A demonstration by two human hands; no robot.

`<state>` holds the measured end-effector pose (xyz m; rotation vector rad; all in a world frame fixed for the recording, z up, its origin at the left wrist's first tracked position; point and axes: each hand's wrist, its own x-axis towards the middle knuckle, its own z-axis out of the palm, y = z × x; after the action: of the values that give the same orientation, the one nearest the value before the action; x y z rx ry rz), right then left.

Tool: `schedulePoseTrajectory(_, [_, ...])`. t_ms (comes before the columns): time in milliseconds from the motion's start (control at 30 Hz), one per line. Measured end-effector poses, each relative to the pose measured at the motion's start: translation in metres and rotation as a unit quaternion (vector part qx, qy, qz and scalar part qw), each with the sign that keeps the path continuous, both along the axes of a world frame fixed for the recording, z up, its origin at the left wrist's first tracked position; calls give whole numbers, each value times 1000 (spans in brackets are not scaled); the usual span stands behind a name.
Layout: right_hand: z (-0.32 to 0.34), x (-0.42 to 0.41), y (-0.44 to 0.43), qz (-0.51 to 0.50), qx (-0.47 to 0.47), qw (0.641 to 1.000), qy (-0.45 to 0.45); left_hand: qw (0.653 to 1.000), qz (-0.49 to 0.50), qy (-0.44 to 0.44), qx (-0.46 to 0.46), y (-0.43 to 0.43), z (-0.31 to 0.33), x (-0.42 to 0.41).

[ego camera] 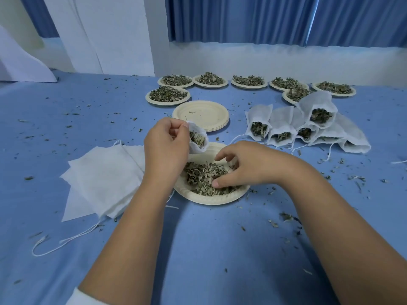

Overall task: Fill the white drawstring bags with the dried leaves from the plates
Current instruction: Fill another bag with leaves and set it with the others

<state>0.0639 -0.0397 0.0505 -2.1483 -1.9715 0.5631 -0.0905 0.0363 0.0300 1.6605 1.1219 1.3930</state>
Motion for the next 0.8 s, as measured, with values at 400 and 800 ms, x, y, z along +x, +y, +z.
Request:
schedulePoseTrajectory(400, [-23,-39,11,81,91,992,29,1000,0,16,8,-2,0,2])
schedulePoseTrajectory(800, [-28,-31,13,76,157,983,57,1000,8,1,-10,3,-3,0])
